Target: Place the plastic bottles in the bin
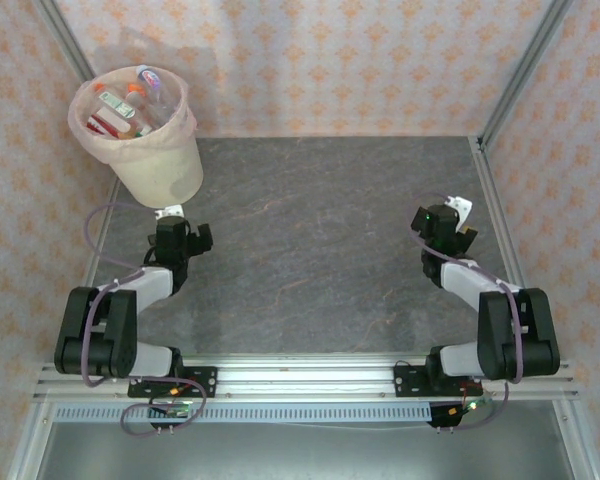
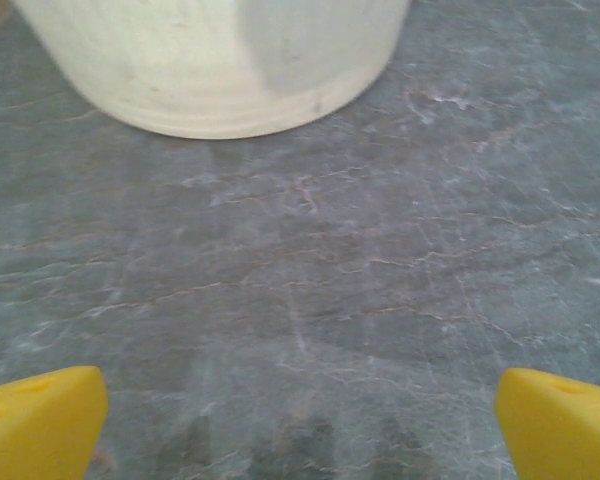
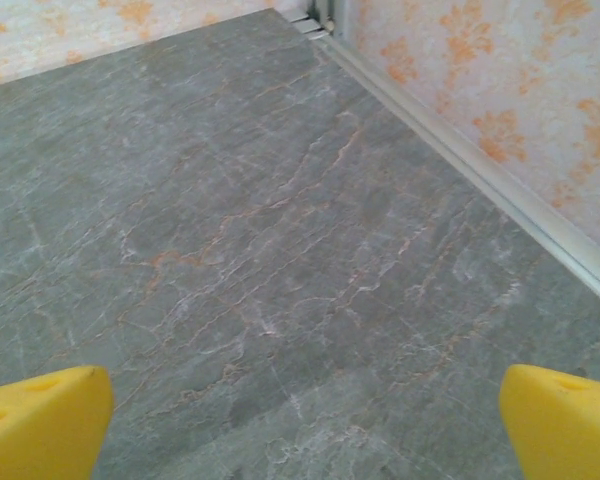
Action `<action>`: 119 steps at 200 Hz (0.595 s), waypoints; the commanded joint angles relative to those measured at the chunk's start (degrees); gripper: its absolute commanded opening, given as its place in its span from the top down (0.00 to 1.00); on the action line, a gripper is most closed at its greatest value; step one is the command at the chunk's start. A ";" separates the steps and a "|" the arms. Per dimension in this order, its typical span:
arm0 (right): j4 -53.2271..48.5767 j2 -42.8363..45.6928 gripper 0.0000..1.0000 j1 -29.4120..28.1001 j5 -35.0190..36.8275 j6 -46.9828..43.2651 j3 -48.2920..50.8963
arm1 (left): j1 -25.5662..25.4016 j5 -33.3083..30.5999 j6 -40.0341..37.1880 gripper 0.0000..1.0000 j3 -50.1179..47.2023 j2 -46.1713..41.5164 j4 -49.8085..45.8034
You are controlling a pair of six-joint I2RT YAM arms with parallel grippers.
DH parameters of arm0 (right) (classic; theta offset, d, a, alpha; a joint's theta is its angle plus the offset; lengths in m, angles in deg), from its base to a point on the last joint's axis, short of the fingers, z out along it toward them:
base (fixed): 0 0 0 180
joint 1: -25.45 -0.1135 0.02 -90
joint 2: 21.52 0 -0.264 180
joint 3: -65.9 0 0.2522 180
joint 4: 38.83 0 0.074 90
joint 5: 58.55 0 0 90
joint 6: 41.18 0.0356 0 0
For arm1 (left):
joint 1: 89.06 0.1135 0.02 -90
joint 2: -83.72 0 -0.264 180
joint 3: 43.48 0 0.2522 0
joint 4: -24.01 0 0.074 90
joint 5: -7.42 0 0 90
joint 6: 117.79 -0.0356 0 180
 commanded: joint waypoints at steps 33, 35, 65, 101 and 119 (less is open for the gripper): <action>10.94 -2.77 0.01 0.23 -8.06 -6.47 2.87 | -1.28 1.27 -5.98 0.00 -4.51 7.27 25.88; 11.35 -2.87 0.01 0.23 -8.23 -6.58 2.97 | -1.44 0.94 -5.87 0.00 -3.79 6.60 22.90; 17.22 -5.32 0.01 0.49 -10.86 -7.89 4.86 | -3.82 -7.53 -5.54 0.00 -3.69 6.49 22.73; 35.76 -9.35 0.01 1.43 -13.13 -7.73 12.97 | -4.74 -14.05 -3.65 0.00 -4.20 6.13 22.96; 33.69 -8.20 0.01 3.33 -13.84 -5.45 13.30 | -4.76 -14.06 -3.73 0.00 -4.30 6.21 23.18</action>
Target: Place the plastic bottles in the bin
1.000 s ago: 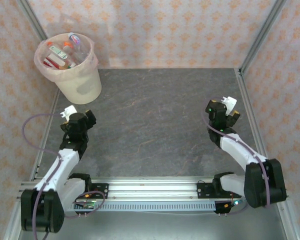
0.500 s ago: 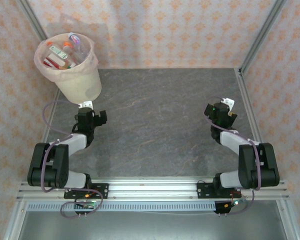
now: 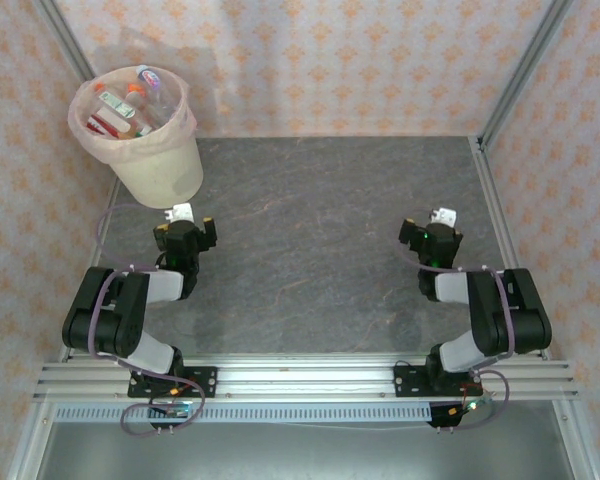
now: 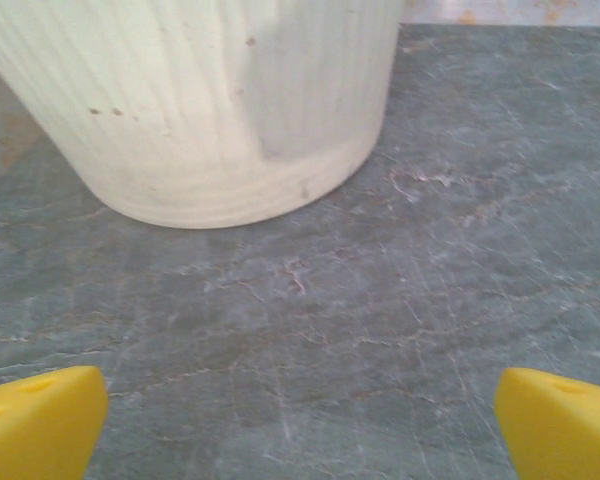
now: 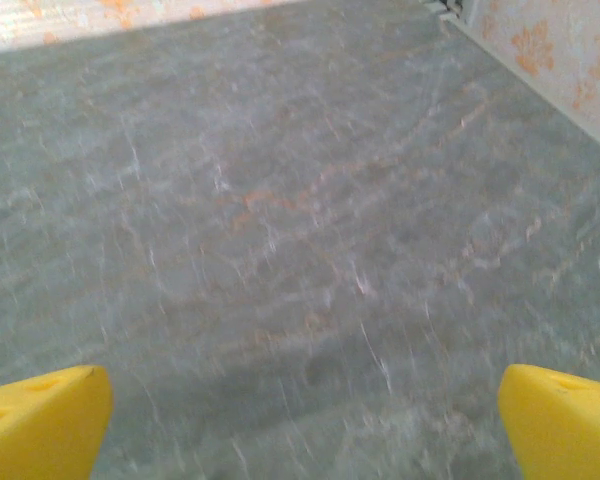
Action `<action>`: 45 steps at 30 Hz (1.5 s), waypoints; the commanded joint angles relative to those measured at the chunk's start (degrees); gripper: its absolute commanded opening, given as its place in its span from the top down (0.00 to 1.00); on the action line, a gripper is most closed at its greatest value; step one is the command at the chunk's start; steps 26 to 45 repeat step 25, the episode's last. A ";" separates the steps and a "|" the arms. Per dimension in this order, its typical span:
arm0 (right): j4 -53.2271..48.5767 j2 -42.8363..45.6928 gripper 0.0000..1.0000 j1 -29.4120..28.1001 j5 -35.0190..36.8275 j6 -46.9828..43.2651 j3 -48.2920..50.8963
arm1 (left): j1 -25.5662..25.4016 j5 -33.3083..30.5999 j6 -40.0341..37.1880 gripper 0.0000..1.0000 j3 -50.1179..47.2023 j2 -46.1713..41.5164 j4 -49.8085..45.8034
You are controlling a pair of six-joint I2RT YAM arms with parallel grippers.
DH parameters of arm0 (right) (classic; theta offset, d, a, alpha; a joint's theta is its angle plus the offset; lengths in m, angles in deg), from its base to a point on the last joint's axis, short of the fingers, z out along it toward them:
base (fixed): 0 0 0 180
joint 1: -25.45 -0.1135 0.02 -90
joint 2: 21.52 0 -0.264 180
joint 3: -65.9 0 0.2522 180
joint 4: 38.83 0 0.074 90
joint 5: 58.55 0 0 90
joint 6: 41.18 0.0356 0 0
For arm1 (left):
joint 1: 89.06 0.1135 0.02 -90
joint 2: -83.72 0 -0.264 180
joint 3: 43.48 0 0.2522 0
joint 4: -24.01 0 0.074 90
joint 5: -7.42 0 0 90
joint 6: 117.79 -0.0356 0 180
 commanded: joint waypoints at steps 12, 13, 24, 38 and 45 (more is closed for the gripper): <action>-0.39 -0.95 0.01 1.68 -0.30 1.28 -3.59 | -0.37 -4.49 0.52 0.00 -0.68 -0.89 2.83; -0.01 -1.04 0.01 1.56 -0.30 1.25 -3.60 | -0.38 -4.47 0.53 0.00 -0.73 -0.90 2.85; -1.41 -1.19 0.01 1.33 -2.67 -0.30 -4.36 | -0.38 -4.47 0.51 0.00 -0.78 -0.93 2.92; -1.40 -1.15 0.01 1.30 -2.76 -0.21 -4.36 | -0.38 -4.42 0.51 0.00 -0.78 -0.85 2.97; -1.40 -1.15 0.01 1.30 -2.76 -0.21 -4.36 | -0.38 -4.42 0.51 0.00 -0.78 -0.85 2.97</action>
